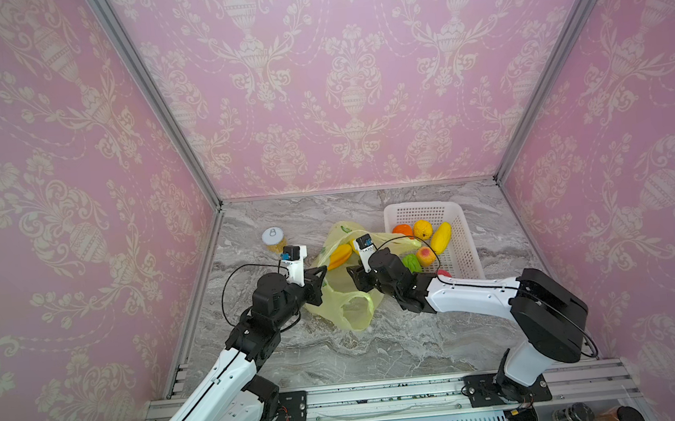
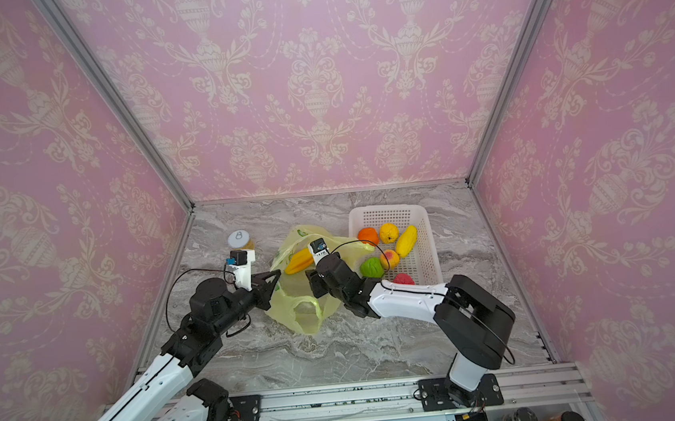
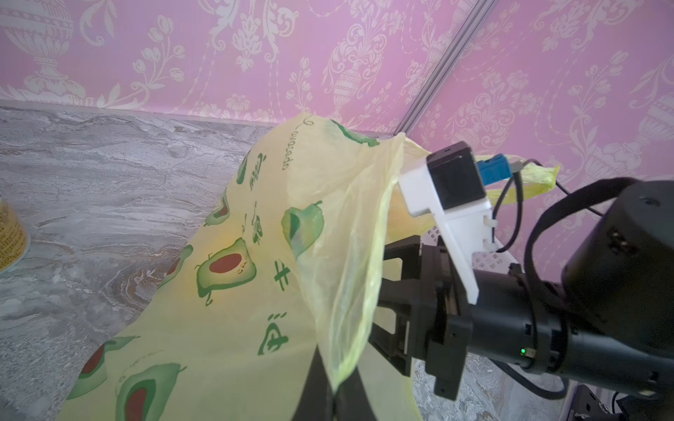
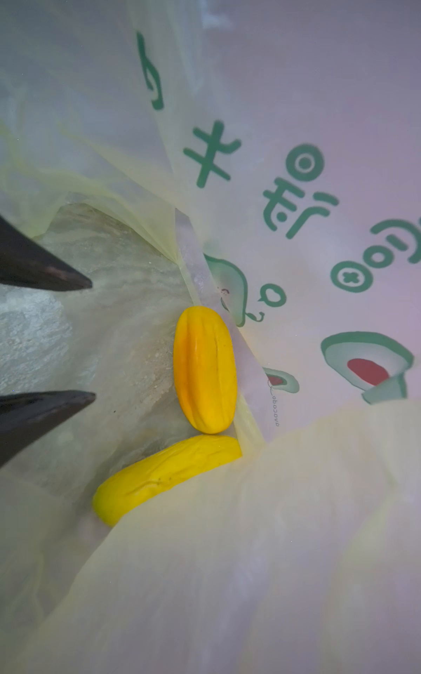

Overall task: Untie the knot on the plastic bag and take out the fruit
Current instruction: 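Reach down into the bag and grasp the long orange-yellow fruit with the right gripper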

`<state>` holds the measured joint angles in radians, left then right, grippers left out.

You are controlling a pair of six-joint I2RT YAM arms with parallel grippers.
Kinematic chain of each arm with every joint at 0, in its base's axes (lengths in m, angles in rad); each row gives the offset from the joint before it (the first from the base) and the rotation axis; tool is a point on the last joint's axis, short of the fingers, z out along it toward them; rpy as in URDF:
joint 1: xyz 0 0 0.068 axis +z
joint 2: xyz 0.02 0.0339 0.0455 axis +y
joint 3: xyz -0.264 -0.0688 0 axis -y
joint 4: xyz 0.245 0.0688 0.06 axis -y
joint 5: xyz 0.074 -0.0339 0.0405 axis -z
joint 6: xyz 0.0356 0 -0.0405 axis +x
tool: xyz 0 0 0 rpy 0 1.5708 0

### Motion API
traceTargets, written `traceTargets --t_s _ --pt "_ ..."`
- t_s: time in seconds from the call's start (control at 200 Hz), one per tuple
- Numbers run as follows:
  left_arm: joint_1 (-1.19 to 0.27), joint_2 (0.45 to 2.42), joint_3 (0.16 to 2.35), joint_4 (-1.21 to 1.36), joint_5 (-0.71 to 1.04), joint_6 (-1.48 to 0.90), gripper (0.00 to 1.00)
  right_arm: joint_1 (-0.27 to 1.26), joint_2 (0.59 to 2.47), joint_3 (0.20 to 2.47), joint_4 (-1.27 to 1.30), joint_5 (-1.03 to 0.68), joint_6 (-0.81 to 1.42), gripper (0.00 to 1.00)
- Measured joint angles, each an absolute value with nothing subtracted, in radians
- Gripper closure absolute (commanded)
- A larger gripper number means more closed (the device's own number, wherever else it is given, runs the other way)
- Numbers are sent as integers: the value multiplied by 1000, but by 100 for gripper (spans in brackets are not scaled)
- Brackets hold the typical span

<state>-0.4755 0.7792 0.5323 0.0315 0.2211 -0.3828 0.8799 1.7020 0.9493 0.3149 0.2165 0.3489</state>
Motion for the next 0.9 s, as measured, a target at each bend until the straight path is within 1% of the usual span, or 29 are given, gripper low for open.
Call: traceTargets --t_s 0.04,0.15,0.305,0.365,0.45,0.56,0.665,0.901 --pt "-476 778 557 1 231 -384 100 879 1740 962 321 220 352 45" --pt "-476 774 678 -119 263 -383 100 882 1796 968 332 245 376 36" --pt "-476 815 927 -304 336 -378 100 929 1775 934 406 323 399 22" --pt "-476 836 986 -357 364 -371 100 953 1771 930 425 335 405 16" --pt "-476 882 1052 -450 396 -341 100 977 1770 925 453 340 412 11" --pt "-476 973 1118 -565 433 -281 100 979 1764 908 463 345 416 7" --pt "-476 1040 1138 -641 442 -223 100 979 1748 891 459 348 416 7" --pt "-476 1055 1103 -674 461 -156 100 1005 1709 889 421 268 410 7"
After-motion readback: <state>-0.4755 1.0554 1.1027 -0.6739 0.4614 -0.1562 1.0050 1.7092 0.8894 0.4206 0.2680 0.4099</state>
